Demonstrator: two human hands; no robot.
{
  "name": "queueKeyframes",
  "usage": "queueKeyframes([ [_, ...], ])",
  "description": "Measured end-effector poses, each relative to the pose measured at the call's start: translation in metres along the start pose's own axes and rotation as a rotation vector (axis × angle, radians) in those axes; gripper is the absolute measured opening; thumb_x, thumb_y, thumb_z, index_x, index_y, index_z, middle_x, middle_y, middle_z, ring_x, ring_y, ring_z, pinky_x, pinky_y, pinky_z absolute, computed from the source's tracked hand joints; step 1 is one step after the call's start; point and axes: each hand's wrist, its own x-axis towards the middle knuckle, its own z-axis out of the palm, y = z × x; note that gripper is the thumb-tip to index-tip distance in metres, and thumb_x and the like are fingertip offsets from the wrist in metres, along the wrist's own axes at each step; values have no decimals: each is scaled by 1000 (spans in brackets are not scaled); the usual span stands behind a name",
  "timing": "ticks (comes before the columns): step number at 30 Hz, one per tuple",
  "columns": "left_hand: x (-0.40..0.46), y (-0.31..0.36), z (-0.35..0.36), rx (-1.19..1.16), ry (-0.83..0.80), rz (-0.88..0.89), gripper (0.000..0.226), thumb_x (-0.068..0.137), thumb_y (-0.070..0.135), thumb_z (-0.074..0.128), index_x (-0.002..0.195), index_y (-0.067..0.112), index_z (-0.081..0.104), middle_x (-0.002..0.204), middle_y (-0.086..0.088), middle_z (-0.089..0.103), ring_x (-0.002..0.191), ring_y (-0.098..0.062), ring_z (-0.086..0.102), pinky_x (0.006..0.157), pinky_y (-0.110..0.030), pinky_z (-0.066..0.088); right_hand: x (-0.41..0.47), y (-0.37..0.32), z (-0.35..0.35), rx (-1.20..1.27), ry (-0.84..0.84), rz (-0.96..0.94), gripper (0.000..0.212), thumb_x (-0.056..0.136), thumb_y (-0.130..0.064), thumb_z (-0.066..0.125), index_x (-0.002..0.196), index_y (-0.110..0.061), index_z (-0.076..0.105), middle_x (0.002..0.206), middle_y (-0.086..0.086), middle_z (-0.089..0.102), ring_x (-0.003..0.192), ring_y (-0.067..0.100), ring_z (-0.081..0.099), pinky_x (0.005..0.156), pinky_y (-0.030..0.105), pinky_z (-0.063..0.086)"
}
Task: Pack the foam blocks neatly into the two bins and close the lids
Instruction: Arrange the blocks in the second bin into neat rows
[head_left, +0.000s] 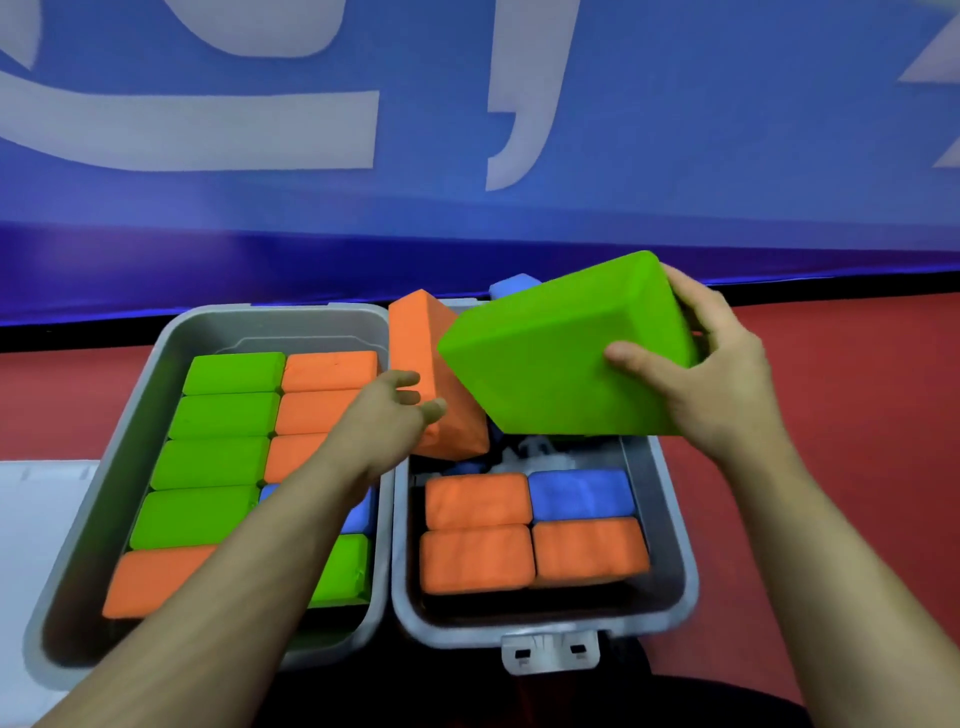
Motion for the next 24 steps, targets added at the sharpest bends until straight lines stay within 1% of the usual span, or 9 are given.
queueKeyframes([
  [3,-3,2,3,-14,-10,-22,41,97,22,65,135,13,53,105,0,66,82,-8,61,68,-24,45,-6,-2,-32,-181,-121,-80,88,63,-61,87,141,-35,55,122,-15,58,114,-3,55,93,11,40],
  [5,-5,2,10,-3,1,-43,35,96,27,65,128,16,57,102,-5,70,84,-14,64,72,-28,49,-11,-3,-52,-274,-135,-86,87,60,-63,86,139,-38,57,115,-17,58,110,-2,57,90,11,39],
  [7,-2,-4,23,-24,2,-83,32,92,33,67,119,16,63,108,-15,72,88,-20,66,78,-34,51,-15,0,-69,-378,-161,-71,87,55,-63,82,136,-41,59,111,-17,58,107,2,57,93,20,42],
  [10,2,-17,60,-274,-77,-255,17,97,26,63,107,13,64,115,-18,70,88,-24,67,70,-33,53,-21,14,-79,-470,-257,-56,89,50,-68,82,132,-46,58,117,-21,59,113,9,58,101,44,46],
  [12,4,-20,86,-494,-163,-451,32,98,31,61,123,10,58,121,-17,64,97,-27,67,74,-33,56,-24,23,-81,-447,-311,-63,90,48,-66,83,131,-45,58,119,-25,58,114,5,58,102,45,46],
  [15,16,-26,108,-742,-195,-598,80,89,54,66,147,7,39,138,-22,51,123,-34,58,103,-41,50,-26,35,-80,-479,-367,-116,91,50,-55,91,133,-43,57,121,-24,57,116,7,55,104,46,43],
  [18,38,-29,123,-924,-224,-633,126,52,83,78,152,19,38,155,-14,38,134,-35,51,108,-51,46,-28,49,-79,-514,-418,-150,92,51,-51,94,134,-44,56,124,-25,56,117,8,52,106,46,40],
  [22,51,-15,136,-981,-248,-544,99,62,86,68,132,17,63,132,-9,64,108,-31,68,74,-52,61,-27,62,-77,-473,-446,-177,92,53,-47,95,136,-42,56,125,-24,56,118,7,53,106,43,40],
  [24,58,-6,142,-971,-260,-504,104,64,92,58,135,17,61,115,-8,66,82,-27,72,78,-49,57,-27,64,-78,-461,-445,-188,91,53,-44,95,136,-40,57,125,-23,57,118,7,53,105,41,41],
])
